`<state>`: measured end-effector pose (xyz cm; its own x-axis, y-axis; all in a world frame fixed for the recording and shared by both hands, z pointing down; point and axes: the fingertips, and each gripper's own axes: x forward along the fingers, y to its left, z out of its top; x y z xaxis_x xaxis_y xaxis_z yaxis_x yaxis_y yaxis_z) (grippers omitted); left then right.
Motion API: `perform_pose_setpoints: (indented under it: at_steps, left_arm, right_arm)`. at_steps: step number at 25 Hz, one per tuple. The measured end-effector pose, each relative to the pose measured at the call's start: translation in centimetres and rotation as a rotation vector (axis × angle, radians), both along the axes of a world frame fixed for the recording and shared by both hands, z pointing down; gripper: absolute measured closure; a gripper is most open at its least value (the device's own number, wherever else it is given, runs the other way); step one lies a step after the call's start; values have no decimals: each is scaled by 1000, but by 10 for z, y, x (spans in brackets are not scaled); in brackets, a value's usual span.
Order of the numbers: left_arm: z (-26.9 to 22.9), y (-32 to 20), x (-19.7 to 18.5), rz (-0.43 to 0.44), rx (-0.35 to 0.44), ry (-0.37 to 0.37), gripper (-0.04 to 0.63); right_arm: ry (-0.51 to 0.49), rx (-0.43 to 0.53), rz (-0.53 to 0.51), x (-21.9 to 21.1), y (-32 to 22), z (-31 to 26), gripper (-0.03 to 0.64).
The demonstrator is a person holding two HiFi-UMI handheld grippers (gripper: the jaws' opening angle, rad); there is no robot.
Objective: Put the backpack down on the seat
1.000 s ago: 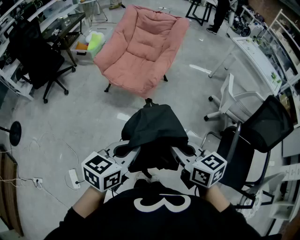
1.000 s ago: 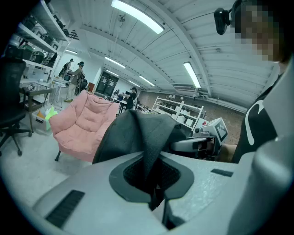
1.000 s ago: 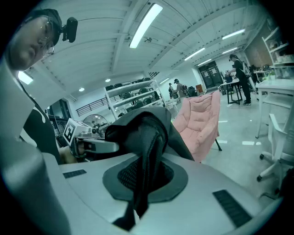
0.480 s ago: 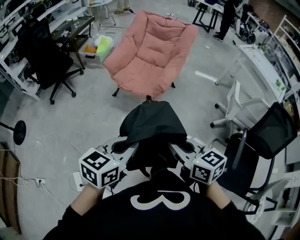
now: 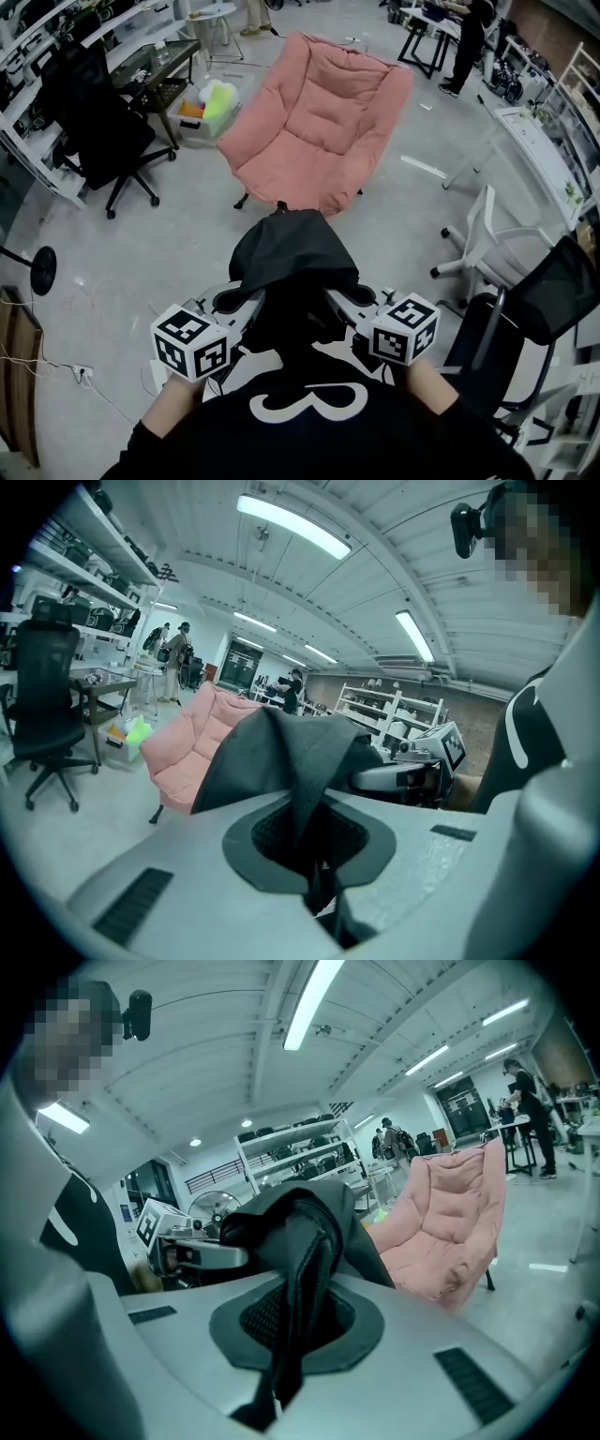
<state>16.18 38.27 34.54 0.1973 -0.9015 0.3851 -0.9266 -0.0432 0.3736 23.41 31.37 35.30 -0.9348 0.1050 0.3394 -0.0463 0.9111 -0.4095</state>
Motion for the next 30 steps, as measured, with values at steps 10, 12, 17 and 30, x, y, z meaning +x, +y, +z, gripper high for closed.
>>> perform_pose_setpoints:
  at_steps: [10,12,17,30]
  left_arm:
    - [14,-93,-123,-74,-62,48,584]
    - [19,-116,-146,-75,-72,46,584]
    - [29,-174,-189,-52,-92,16,584]
    - [13,-266,-227,43,-53,-60,584]
  right_arm:
    - [27,-52,-78,-131,-99,16,606]
    - [26,-62,-78,-153,-120,21,606]
    - [21,-80,-53,-193,-177,33,606]
    - [-13,-25,65,-224,-262,17,606]
